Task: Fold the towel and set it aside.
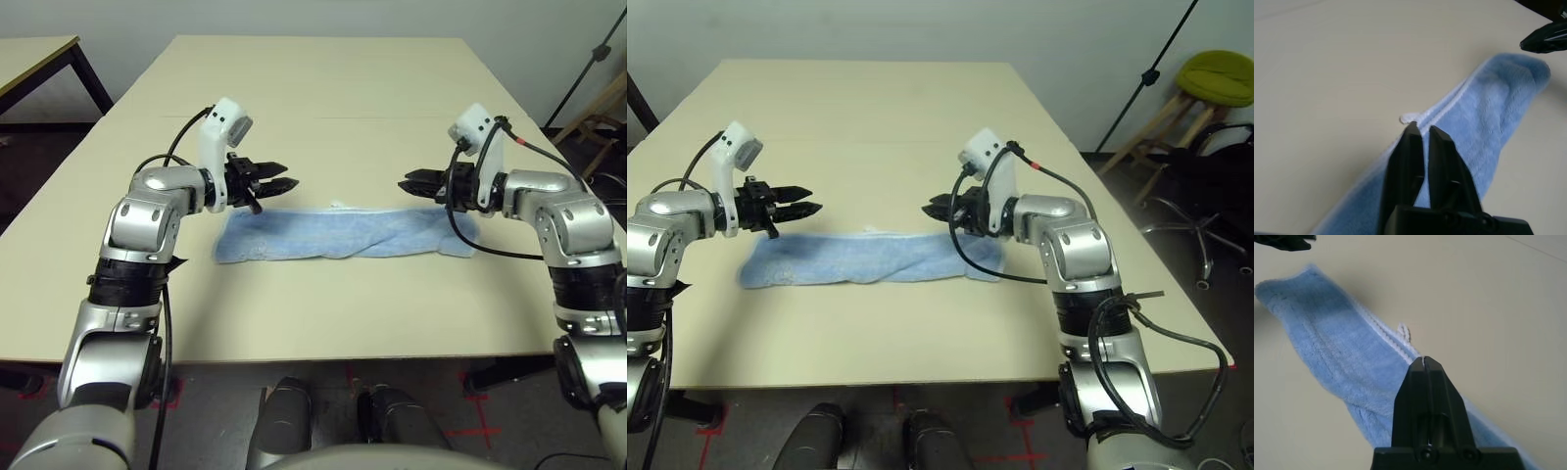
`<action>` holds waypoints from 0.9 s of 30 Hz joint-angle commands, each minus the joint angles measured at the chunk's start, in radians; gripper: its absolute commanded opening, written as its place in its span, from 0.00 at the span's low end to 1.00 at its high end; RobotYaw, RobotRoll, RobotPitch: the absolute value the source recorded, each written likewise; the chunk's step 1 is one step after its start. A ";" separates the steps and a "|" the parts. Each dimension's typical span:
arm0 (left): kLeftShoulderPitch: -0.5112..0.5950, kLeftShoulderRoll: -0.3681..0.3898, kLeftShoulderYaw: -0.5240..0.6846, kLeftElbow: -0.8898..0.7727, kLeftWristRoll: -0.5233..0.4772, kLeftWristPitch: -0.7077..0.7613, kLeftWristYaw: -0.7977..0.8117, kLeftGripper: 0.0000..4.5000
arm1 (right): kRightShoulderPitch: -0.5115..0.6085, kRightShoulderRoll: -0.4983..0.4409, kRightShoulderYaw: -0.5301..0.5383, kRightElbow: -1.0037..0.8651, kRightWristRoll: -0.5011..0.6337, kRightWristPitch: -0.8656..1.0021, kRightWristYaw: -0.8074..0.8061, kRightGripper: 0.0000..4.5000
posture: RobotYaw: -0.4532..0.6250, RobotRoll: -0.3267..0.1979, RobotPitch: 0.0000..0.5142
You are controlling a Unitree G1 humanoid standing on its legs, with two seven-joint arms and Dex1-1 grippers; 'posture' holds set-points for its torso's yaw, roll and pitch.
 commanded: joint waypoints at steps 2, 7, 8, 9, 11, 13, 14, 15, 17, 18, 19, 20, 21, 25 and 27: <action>0.083 0.055 -0.043 -0.035 0.016 -0.006 0.003 0.01 | 0.109 -0.020 -0.012 -0.068 0.013 0.009 -0.045 0.00 | 0.57 0.62 0.18; 0.145 0.092 -0.053 -0.045 0.019 -0.012 0.023 0.01 | 0.195 -0.062 -0.022 -0.090 0.017 -0.012 -0.058 0.00 | 0.56 0.62 0.19; 0.150 0.088 -0.057 -0.036 0.022 -0.021 0.032 0.01 | 0.204 -0.066 -0.021 -0.077 0.013 -0.024 -0.062 0.00 | 0.56 0.62 0.19; 0.153 0.082 -0.061 -0.021 0.026 -0.030 0.041 0.01 | 0.211 -0.069 -0.015 -0.062 0.007 -0.038 -0.063 0.00 | 0.56 0.62 0.19; 0.158 0.076 -0.067 -0.007 0.030 -0.039 0.051 0.01 | 0.220 -0.072 -0.009 -0.045 0.003 -0.056 -0.067 0.00 | 0.56 0.62 0.19; 0.170 0.075 -0.076 0.010 0.041 -0.052 0.060 0.01 | 0.230 -0.079 -0.006 -0.019 -0.003 -0.072 -0.068 0.00 | 0.56 0.62 0.18; 0.183 0.080 -0.086 0.022 0.051 -0.066 0.060 0.01 | 0.239 -0.088 -0.003 0.000 -0.010 -0.085 -0.065 0.00 | 0.56 0.62 0.18; 0.195 0.082 -0.092 0.032 0.059 -0.077 0.064 0.01 | 0.247 -0.096 -0.001 0.019 -0.018 -0.099 -0.063 0.00 | 0.56 0.62 0.18; 0.215 0.087 -0.095 0.040 0.063 -0.087 0.063 0.01 | 0.259 -0.112 0.005 0.048 -0.027 -0.123 -0.056 0.00 | 0.56 0.62 0.18; 0.226 0.091 -0.097 0.049 0.072 -0.097 0.068 0.01 | 0.263 -0.119 0.009 0.067 -0.033 -0.137 -0.053 0.00 | 0.56 0.62 0.18; 0.233 0.095 -0.099 0.056 0.078 -0.105 0.072 0.01 | 0.264 -0.125 0.013 0.082 -0.037 -0.147 -0.051 0.00 | 0.56 0.62 0.18; 0.240 0.099 -0.101 0.064 0.085 -0.114 0.074 0.01 | 0.265 -0.128 0.015 0.094 -0.039 -0.153 -0.048 0.00 | 0.56 0.62 0.18; 0.244 0.100 -0.103 0.090 0.098 -0.137 0.080 0.01 | 0.261 -0.133 0.027 0.114 -0.050 -0.164 -0.043 0.00 | 0.56 0.62 0.18; 0.229 0.091 -0.103 0.212 0.133 -0.219 0.100 0.01 | 0.232 -0.160 0.100 0.206 -0.119 -0.229 -0.014 0.00 | 0.56 0.62 0.18; 0.202 0.092 -0.104 0.289 0.154 -0.267 0.108 0.01 | 0.195 -0.157 0.120 0.283 -0.144 -0.265 -0.004 0.00 | 0.56 0.62 0.18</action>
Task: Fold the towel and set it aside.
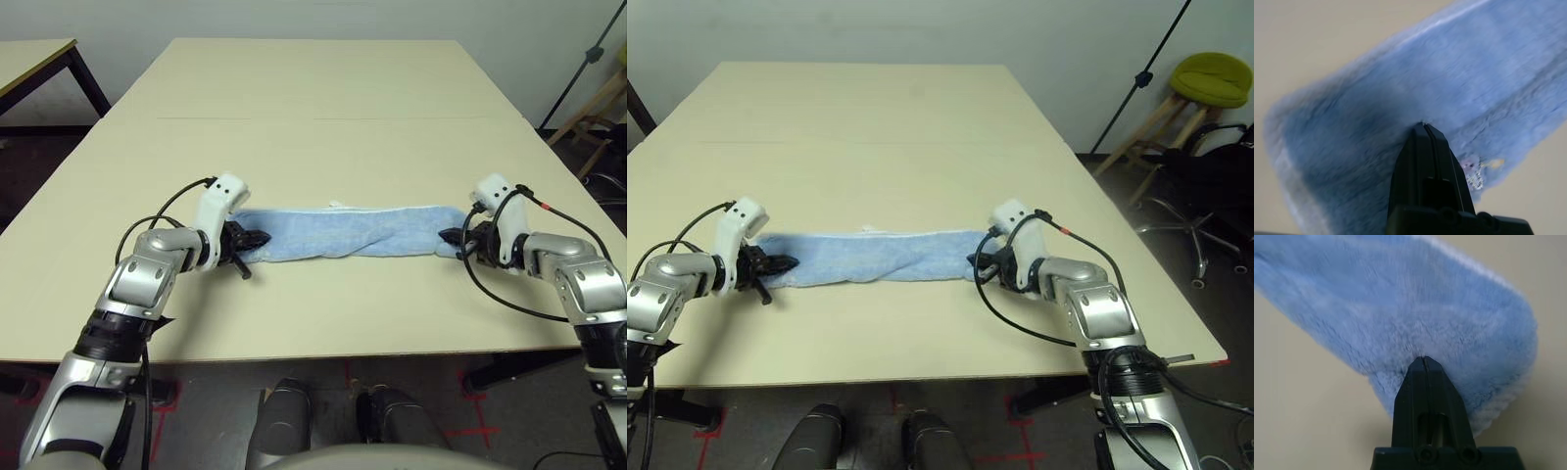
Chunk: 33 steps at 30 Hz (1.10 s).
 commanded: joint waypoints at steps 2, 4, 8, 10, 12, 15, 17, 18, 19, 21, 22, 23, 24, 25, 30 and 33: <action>-0.040 0.011 -0.015 0.158 0.057 -0.092 0.013 0.01 | -0.075 -0.009 0.065 0.172 -0.079 -0.105 0.027 0.00 | 0.56 0.62 0.18; -0.047 0.018 -0.015 0.185 0.063 -0.112 0.000 0.01 | -0.104 -0.016 0.081 0.242 -0.109 -0.149 0.034 0.00 | 0.56 0.62 0.18; -0.043 0.050 -0.012 0.205 0.074 -0.130 -0.028 0.01 | -0.149 -0.029 0.086 0.349 -0.145 -0.206 0.054 0.00 | 0.57 0.62 0.18; -0.040 0.069 -0.010 0.207 0.078 -0.132 -0.039 0.01 | -0.163 -0.037 0.083 0.386 -0.156 -0.227 0.061 0.00 | 0.57 0.62 0.18; -0.033 0.083 -0.009 0.198 0.067 -0.125 -0.063 0.01 | -0.173 -0.043 0.079 0.409 -0.161 -0.242 0.073 0.00 | 0.57 0.62 0.18; -0.025 0.093 0.008 0.141 0.010 -0.072 -0.127 0.01 | -0.182 -0.056 0.072 0.403 -0.147 -0.235 0.111 0.00 | 0.57 0.62 0.18; -0.023 0.105 0.036 0.069 -0.055 0.004 -0.180 0.01 | -0.186 -0.064 0.037 0.360 -0.091 -0.179 0.163 0.00 | 0.57 0.62 0.18; -0.024 0.108 0.055 0.040 -0.088 0.044 -0.194 0.01 | -0.189 -0.069 0.018 0.340 -0.062 -0.146 0.186 0.00 | 0.57 0.62 0.18; -0.029 0.114 0.078 0.017 -0.121 0.088 -0.203 0.01 | -0.193 -0.078 -0.008 0.312 -0.026 -0.096 0.211 0.00 | 0.58 0.62 0.19; -0.042 0.131 0.123 -0.016 -0.177 0.152 -0.222 0.01 | -0.207 -0.103 -0.060 0.265 0.034 -0.011 0.244 0.00 | 0.58 0.62 0.20; -0.051 0.138 0.146 -0.031 -0.203 0.178 -0.227 0.01 | -0.218 -0.113 -0.095 0.246 0.069 0.044 0.246 0.00 | 0.58 0.62 0.20; -0.060 0.143 0.165 -0.040 -0.223 0.197 -0.228 0.10 | -0.226 -0.119 -0.126 0.228 0.102 0.098 0.245 0.00 | 0.58 0.62 0.20; -0.075 0.146 0.187 -0.043 -0.243 0.220 -0.223 0.15 | -0.233 -0.129 -0.160 0.204 0.145 0.170 0.251 0.04 | 0.58 0.62 0.20; -0.087 0.150 0.203 -0.044 -0.257 0.231 -0.219 0.21 | -0.233 -0.137 -0.188 0.178 0.183 0.233 0.256 0.08 | 0.58 0.62 0.21; -0.116 0.170 0.270 -0.037 -0.324 0.215 -0.250 0.59 | -0.201 -0.144 -0.340 0.056 0.367 0.611 0.208 0.45 | 0.58 0.62 0.22; -0.101 0.181 0.277 -0.039 -0.328 0.151 -0.282 0.82 | -0.159 -0.118 -0.428 -0.010 0.431 0.781 0.145 0.69 | 0.58 0.62 0.23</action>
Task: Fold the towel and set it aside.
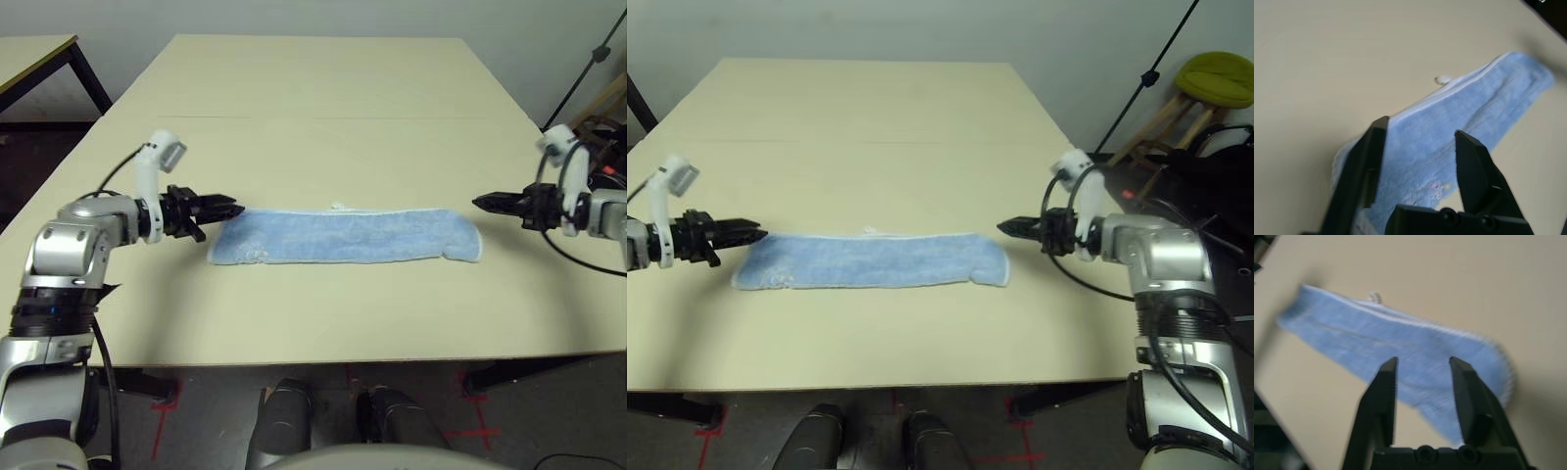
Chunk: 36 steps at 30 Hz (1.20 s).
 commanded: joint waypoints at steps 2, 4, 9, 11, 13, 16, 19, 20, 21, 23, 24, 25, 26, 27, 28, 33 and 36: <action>0.033 0.016 0.028 -0.020 -0.039 -0.083 -0.071 0.95 | 0.064 0.052 -0.139 -0.108 0.093 0.249 -0.098 0.84 | 0.58 0.62 0.23; 0.056 0.021 0.032 -0.037 -0.044 -0.135 -0.105 1.00 | 0.099 0.083 -0.196 -0.148 0.116 0.320 -0.140 0.99 | 0.58 0.62 0.23; 0.125 0.076 -0.041 0.004 0.059 -0.379 -0.208 1.00 | 0.226 0.195 -0.298 -0.233 0.237 0.342 -0.300 0.99 | 0.58 0.62 0.24; 0.101 0.080 -0.057 0.052 0.086 -0.441 -0.221 1.00 | 0.259 0.234 -0.310 -0.267 0.288 0.342 -0.362 0.99 | 0.58 0.62 0.24; 0.062 0.078 -0.069 0.108 0.108 -0.499 -0.232 1.00 | 0.273 0.271 -0.329 -0.282 0.327 0.342 -0.429 0.99 | 0.59 0.62 0.23; -0.007 0.072 -0.087 0.194 0.130 -0.557 -0.250 1.00 | 0.273 0.345 -0.374 -0.280 0.359 0.342 -0.554 0.99 | 0.59 0.62 0.23; -0.032 0.064 -0.092 0.224 0.116 -0.567 -0.290 1.00 | 0.258 0.430 -0.426 -0.284 0.354 0.342 -0.665 0.99 | 0.59 0.62 0.22; -0.035 0.061 -0.091 0.224 0.107 -0.567 -0.306 1.00 | 0.255 0.459 -0.437 -0.293 0.341 0.342 -0.696 0.99 | 0.59 0.62 0.22; -0.035 0.059 -0.088 0.220 0.098 -0.564 -0.319 1.00 | 0.251 0.484 -0.452 -0.299 0.335 0.342 -0.728 0.99 | 0.59 0.62 0.21; -0.029 0.059 -0.085 0.208 0.088 -0.556 -0.337 1.00 | 0.243 0.521 -0.480 -0.316 0.313 0.342 -0.776 0.99 | 0.59 0.62 0.21; -0.025 0.059 -0.081 0.204 0.084 -0.555 -0.342 1.00 | 0.235 0.540 -0.499 -0.319 0.299 0.342 -0.797 0.99 | 0.59 0.62 0.21; -0.022 0.059 -0.080 0.202 0.084 -0.554 -0.341 1.00 | 0.228 0.555 -0.511 -0.319 0.288 0.336 -0.815 0.99 | 0.59 0.62 0.21; -0.020 0.060 -0.080 0.201 0.083 -0.552 -0.342 1.00 | 0.223 0.568 -0.519 -0.318 0.278 0.330 -0.831 0.99 | 0.59 0.62 0.20; -0.017 0.061 -0.081 0.199 0.082 -0.547 -0.344 1.00 | 0.217 0.582 -0.522 -0.315 0.269 0.311 -0.846 0.99 | 0.59 0.62 0.20; -0.015 0.062 -0.082 0.198 0.081 -0.543 -0.345 1.00 | 0.213 0.592 -0.525 -0.315 0.263 0.299 -0.856 0.99 | 0.59 0.62 0.20; -0.001 0.058 -0.082 0.172 0.072 -0.530 -0.345 1.00 | 0.183 0.658 -0.527 -0.298 0.239 0.257 -0.905 0.99 | 0.60 0.62 0.19; 0.005 0.059 -0.083 0.165 0.070 -0.524 -0.342 1.00 | 0.187 0.683 -0.511 -0.293 0.218 0.218 -0.931 0.90 | 0.60 0.62 0.19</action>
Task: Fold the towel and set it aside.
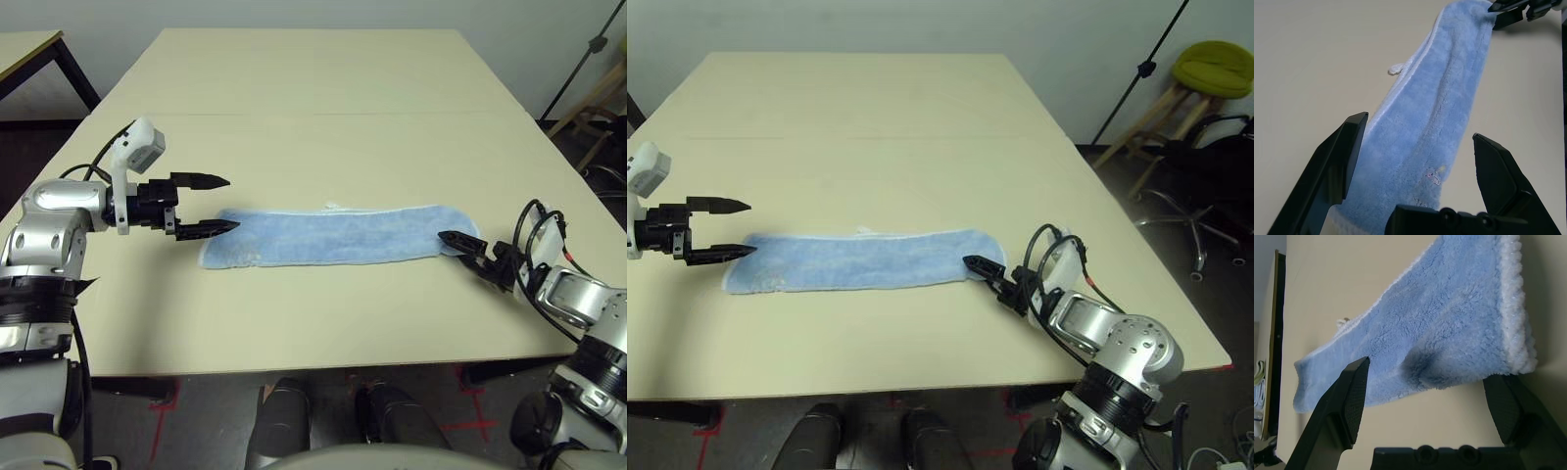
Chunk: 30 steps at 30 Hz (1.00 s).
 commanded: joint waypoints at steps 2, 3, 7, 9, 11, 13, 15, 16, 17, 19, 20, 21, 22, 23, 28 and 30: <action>0.023 -0.001 -0.008 -0.025 -0.001 0.012 0.001 1.00 | 0.017 0.031 0.015 0.013 -0.043 -0.042 -0.048 0.78 | 0.60 0.62 0.19; 0.026 0.000 -0.007 -0.027 -0.001 0.013 0.001 1.00 | 0.019 0.034 0.014 0.010 -0.044 -0.050 -0.054 0.70 | 0.60 0.62 0.19; 0.032 0.001 -0.004 -0.030 -0.001 0.016 0.004 1.00 | 0.025 0.027 0.002 0.010 -0.041 -0.091 -0.062 0.36 | 0.60 0.62 0.19; 0.036 0.000 -0.004 -0.029 0.000 0.015 0.006 1.00 | 0.023 0.024 -0.004 0.011 -0.039 -0.109 -0.066 0.20 | 0.60 0.62 0.19; 0.038 -0.003 -0.007 -0.030 0.001 0.015 0.008 1.00 | 0.021 0.021 -0.016 0.017 -0.037 -0.141 -0.070 0.04 | 0.60 0.62 0.19; 0.038 -0.004 -0.010 -0.029 0.001 0.015 0.009 1.00 | 0.018 0.018 -0.031 0.027 -0.032 -0.170 -0.076 0.01 | 0.60 0.62 0.19; 0.036 -0.005 -0.012 -0.026 0.002 0.015 0.007 1.00 | 0.021 0.011 -0.032 0.027 -0.028 -0.190 -0.077 0.01 | 0.59 0.62 0.19; 0.036 -0.006 -0.013 -0.025 0.003 0.016 0.007 1.00 | 0.025 0.004 -0.031 0.028 -0.026 -0.195 -0.075 0.01 | 0.59 0.62 0.19; 0.035 -0.006 -0.015 -0.024 0.004 0.016 0.007 1.00 | 0.031 -0.006 -0.029 0.028 -0.022 -0.198 -0.069 0.01 | 0.59 0.62 0.19; 0.033 -0.007 -0.017 -0.022 0.005 0.016 0.008 1.00 | 0.051 -0.040 -0.024 0.036 -0.023 -0.211 -0.051 0.01 | 0.59 0.62 0.19; 0.033 -0.008 -0.017 -0.022 0.006 0.016 0.007 1.00 | 0.059 -0.053 -0.021 0.040 -0.024 -0.217 -0.045 0.01 | 0.59 0.62 0.19; 0.032 -0.008 -0.017 -0.020 0.006 0.017 0.007 1.00 | 0.069 -0.071 -0.019 0.044 -0.025 -0.222 -0.037 0.01 | 0.59 0.62 0.19; 0.032 -0.008 -0.018 -0.020 0.007 0.017 0.007 1.00 | 0.078 -0.087 -0.018 0.049 -0.025 -0.227 -0.031 0.01 | 0.59 0.62 0.19; 0.033 -0.007 -0.018 -0.020 0.007 0.019 0.006 1.00 | 0.090 -0.108 -0.018 0.054 -0.025 -0.233 -0.022 0.01 | 0.58 0.62 0.20; 0.034 -0.007 -0.020 -0.023 0.008 0.024 0.005 1.00 | 0.133 -0.231 -0.029 0.098 -0.031 -0.263 0.029 0.01 | 0.58 0.62 0.20; 0.033 -0.007 -0.021 -0.022 0.009 0.025 0.004 1.00 | 0.144 -0.268 -0.027 0.118 -0.031 -0.279 0.046 0.01 | 0.58 0.62 0.20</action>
